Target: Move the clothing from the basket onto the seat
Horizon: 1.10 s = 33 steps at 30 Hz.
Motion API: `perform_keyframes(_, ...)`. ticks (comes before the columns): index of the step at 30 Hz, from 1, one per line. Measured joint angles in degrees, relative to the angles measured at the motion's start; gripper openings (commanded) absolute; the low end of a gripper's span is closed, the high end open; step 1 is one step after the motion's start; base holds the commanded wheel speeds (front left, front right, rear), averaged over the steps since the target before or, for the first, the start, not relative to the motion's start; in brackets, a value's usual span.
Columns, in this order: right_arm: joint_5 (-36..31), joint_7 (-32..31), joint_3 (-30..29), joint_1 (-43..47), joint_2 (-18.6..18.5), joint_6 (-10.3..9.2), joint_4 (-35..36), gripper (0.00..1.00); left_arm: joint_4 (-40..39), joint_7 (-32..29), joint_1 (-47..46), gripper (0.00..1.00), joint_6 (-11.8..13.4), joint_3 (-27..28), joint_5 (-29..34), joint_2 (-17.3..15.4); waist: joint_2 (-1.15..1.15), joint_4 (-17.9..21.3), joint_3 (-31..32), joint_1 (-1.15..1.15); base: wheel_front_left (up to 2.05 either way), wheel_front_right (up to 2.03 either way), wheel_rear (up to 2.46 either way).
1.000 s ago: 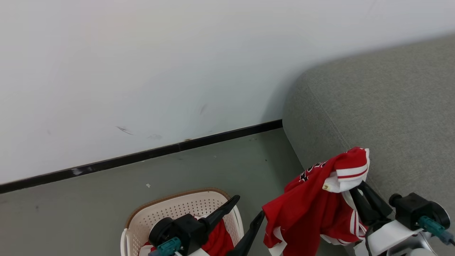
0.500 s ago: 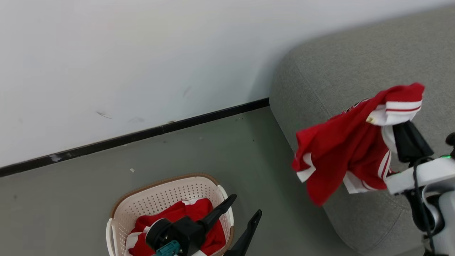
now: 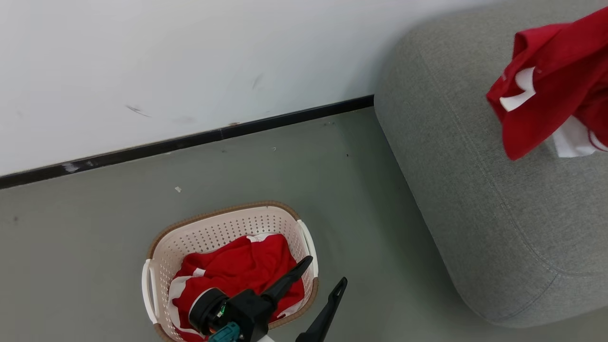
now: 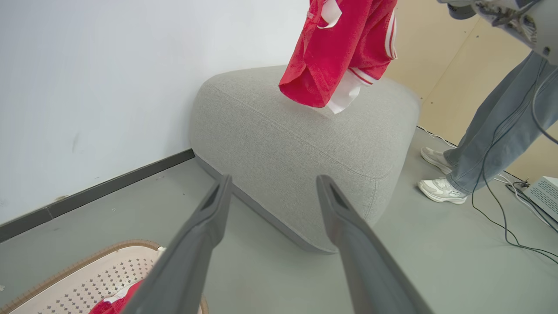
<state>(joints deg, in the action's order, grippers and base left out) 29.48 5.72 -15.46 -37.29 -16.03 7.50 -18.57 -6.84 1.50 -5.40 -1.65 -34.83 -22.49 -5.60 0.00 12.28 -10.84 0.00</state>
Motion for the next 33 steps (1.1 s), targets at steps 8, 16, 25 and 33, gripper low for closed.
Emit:
perform_keyframes(8,1.93,-2.79,-8.09,-9.25,-1.78,0.0,-8.43,0.0,-1.19,-0.51,-0.08,1.0,0.45,-0.34,0.73,-0.18,0.0,-1.89,-3.68,0.0,0.0,0.0,0.0)
perform_keyframes(16,1.67,-3.21,-13.4,-17.2,-3.04,-0.01,-13.94,0.0,-1.75,-1.44,-0.13,1.0,0.51,-0.52,1.44,-0.73,0.0,-3.93,-7.35,0.0,0.0,0.0,0.0)
perform_keyframes(25,-0.89,-3.21,-16.28,-23.93,-5.89,0.0,-19.01,0.0,-3.13,-2.48,-0.41,1.0,1.07,-0.52,1.96,-1.6,0.0,-5.98,-11.52,0.0,0.0,0.0,0.0)
perform_keyframes(33,-1.94,-3.11,-20.11,-31.39,-9.42,-0.01,-20.78,0.0,-4.58,-2.49,-2.1,1.0,1.05,-0.41,2.24,-1.78,0.0,-7.57,-15.13,0.0,0.0,0.0,0.0)
